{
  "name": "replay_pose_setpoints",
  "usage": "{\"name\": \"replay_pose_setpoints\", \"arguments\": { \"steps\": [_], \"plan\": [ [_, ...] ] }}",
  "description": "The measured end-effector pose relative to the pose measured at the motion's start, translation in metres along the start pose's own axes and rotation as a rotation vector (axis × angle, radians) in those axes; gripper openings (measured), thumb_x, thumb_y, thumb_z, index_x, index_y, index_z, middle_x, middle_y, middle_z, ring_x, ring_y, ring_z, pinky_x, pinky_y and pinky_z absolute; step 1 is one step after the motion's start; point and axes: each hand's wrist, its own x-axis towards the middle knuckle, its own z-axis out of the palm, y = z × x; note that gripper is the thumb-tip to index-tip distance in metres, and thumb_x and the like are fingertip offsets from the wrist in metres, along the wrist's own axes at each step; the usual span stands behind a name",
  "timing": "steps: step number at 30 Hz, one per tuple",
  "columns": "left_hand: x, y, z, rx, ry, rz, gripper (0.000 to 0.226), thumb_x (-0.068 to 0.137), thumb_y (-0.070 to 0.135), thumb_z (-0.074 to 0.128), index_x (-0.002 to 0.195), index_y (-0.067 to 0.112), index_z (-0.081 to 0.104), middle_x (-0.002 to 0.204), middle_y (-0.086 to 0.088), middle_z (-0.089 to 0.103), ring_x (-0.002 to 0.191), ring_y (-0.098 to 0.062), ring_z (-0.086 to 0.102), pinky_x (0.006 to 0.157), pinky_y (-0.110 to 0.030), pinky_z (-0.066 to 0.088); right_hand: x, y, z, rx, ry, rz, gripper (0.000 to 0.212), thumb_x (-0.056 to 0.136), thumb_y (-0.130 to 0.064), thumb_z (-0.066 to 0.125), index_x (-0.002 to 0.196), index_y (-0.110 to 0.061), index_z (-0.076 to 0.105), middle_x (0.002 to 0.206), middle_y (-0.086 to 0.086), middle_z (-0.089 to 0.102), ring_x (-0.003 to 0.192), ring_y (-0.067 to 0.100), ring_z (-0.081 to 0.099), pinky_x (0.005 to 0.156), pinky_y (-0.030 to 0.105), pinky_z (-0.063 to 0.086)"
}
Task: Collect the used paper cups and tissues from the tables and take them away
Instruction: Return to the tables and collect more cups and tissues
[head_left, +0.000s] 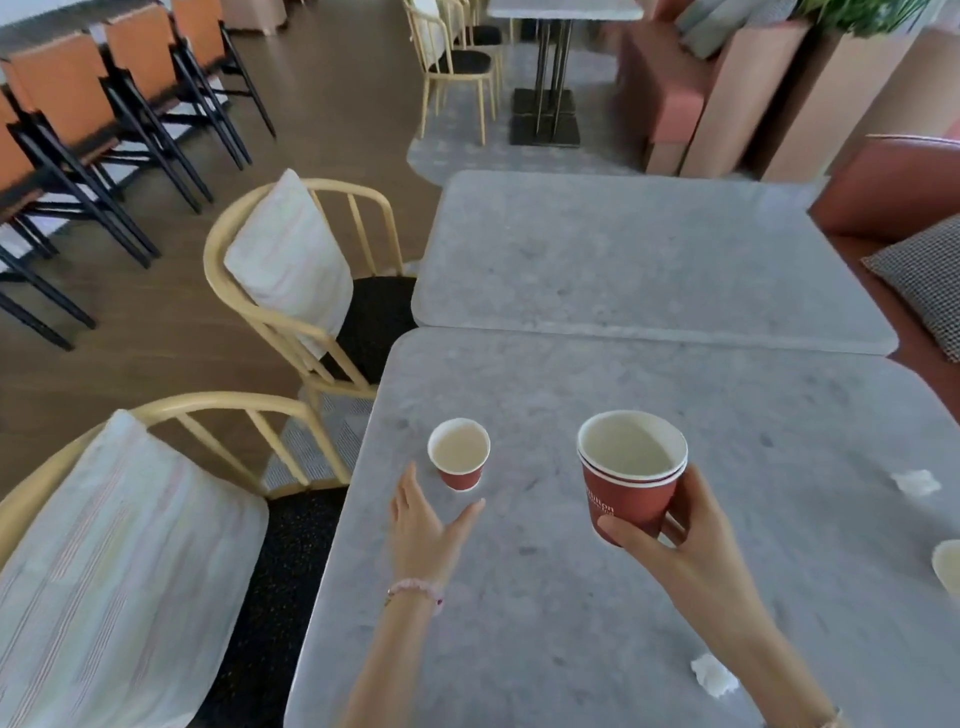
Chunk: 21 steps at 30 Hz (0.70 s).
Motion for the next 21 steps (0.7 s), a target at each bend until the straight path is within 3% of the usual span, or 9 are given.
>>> {"name": "replay_pose_setpoints", "arguments": {
  "steps": [4, 9, 14, 21],
  "plan": [
    [0.022, 0.002, 0.017, -0.217, 0.001, -0.118, 0.099, 0.061, 0.039, 0.084, 0.139, 0.019, 0.027, 0.14, -0.001, 0.036, 0.131, -0.019, 0.031, 0.108, -0.043, 0.031, 0.005, 0.001, 0.012, 0.004, 0.029, 0.034, 0.064, 0.07, -0.006, 0.08, 0.123, -0.028, 0.051, 0.111, -0.013, 0.066, 0.1, 0.0, 0.063, 0.084, 0.018, 0.048],
    [0.038, -0.006, 0.029, -0.34, 0.002, -0.135, 0.084, 0.051, 0.041, 0.086, 0.119, 0.035, 0.038, 0.12, 0.007, 0.049, 0.114, -0.015, 0.048, 0.099, -0.044, 0.043, 0.01, 0.004, 0.021, 0.01, 0.05, 0.054, 0.063, 0.07, -0.007, 0.08, 0.122, -0.028, 0.051, 0.111, -0.015, 0.065, 0.099, -0.004, 0.062, 0.081, 0.008, 0.048],
    [0.045, -0.003, 0.033, -0.444, -0.007, -0.097, 0.069, 0.054, 0.021, 0.087, 0.105, 0.041, 0.045, 0.11, 0.001, 0.057, 0.1, -0.014, 0.058, 0.088, -0.039, 0.051, 0.015, 0.004, 0.025, 0.012, 0.064, 0.075, 0.065, 0.07, -0.008, 0.081, 0.123, -0.028, 0.05, 0.113, -0.016, 0.065, 0.098, -0.005, 0.062, 0.08, 0.007, 0.048],
    [0.047, 0.003, 0.032, -0.471, -0.008, -0.114, 0.061, 0.061, 0.017, 0.084, 0.101, 0.041, 0.045, 0.107, 0.002, 0.059, 0.099, -0.014, 0.058, 0.084, -0.034, 0.05, 0.02, 0.002, 0.03, 0.009, 0.072, 0.074, 0.063, 0.07, -0.008, 0.08, 0.12, -0.031, 0.05, 0.111, -0.017, 0.064, 0.098, -0.006, 0.061, 0.079, 0.005, 0.046]
  ]
}}
